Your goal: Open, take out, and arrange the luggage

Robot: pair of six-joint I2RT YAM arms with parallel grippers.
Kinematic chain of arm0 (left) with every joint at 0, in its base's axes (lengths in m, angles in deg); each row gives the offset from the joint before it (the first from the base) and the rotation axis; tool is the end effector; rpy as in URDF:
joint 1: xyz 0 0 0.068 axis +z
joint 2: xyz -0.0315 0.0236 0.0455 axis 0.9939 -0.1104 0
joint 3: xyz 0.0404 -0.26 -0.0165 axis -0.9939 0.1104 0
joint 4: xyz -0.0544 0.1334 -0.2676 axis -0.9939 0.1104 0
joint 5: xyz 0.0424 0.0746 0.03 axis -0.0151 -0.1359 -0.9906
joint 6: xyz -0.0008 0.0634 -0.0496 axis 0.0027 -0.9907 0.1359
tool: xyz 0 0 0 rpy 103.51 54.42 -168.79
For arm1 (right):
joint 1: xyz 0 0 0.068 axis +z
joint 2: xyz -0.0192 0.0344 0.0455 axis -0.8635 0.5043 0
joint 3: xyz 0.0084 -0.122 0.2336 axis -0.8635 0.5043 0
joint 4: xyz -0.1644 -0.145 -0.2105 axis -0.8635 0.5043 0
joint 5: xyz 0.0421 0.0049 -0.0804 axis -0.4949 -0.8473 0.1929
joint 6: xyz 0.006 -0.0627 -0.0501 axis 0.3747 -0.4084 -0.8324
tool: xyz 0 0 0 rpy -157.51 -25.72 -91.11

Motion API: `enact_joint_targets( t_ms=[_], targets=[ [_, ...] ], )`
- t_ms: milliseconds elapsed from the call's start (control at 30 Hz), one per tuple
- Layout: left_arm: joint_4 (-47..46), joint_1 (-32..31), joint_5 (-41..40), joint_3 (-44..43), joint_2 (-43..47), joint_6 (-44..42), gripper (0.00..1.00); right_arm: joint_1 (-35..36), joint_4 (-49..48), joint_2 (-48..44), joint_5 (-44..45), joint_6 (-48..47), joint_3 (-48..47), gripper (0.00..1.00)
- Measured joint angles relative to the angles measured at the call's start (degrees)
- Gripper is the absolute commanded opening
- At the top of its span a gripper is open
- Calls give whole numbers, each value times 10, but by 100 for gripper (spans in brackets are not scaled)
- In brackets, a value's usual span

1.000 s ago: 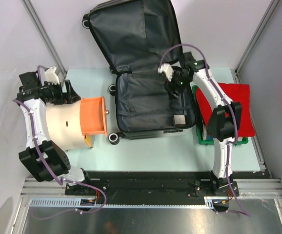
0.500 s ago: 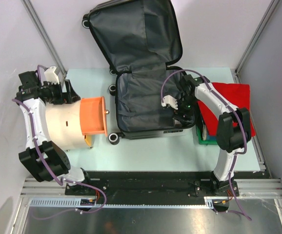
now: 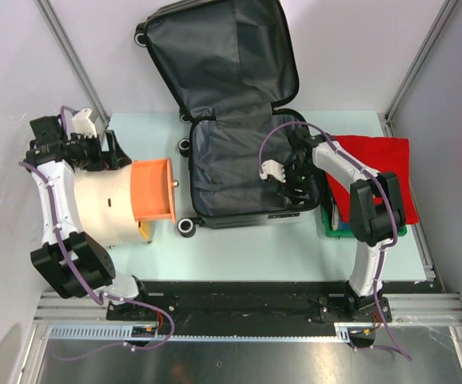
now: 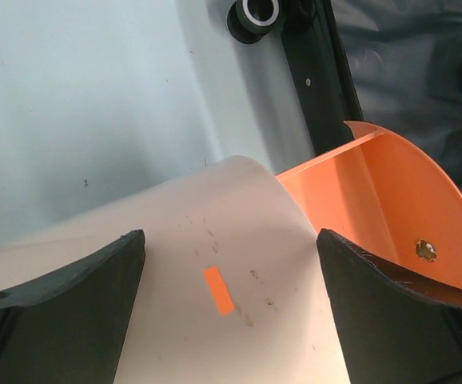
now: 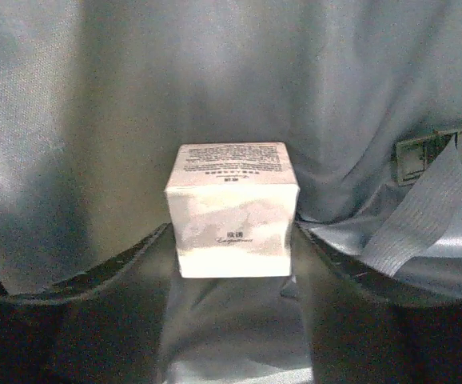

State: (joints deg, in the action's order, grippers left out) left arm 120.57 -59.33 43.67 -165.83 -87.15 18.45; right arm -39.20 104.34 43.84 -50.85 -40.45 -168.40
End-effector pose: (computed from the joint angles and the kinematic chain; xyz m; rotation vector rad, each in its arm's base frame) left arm 0.3469 0.1106 0.3392 0.1031 2.2566 -0.4304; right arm 0.3877 0.1692 0.1620 -2.0708 1.9427 0.3285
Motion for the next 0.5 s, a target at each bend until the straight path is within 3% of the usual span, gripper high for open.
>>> enact_joint_targets(
  t_ms=[200, 333, 433, 467, 500],
  targets=[
    [5, 0, -3, -2, 5, 0, 94, 2, 7, 2, -18, -3, -12, 34],
    [11, 0, -7, -2, 13, 0, 94, 5, 17, 2, -47, 22, -78, 28],
    [12, 0, -7, -2, 16, 0, 94, 12, 4, 5, -69, 56, -146, 39],
    [12, 0, -8, -2, 16, 0, 94, 15, 1, 9, -76, 65, -169, 50],
    [13, 0, -9, -3, 17, 0, 94, 18, 2, 17, -80, 72, -193, 55]
  ],
)
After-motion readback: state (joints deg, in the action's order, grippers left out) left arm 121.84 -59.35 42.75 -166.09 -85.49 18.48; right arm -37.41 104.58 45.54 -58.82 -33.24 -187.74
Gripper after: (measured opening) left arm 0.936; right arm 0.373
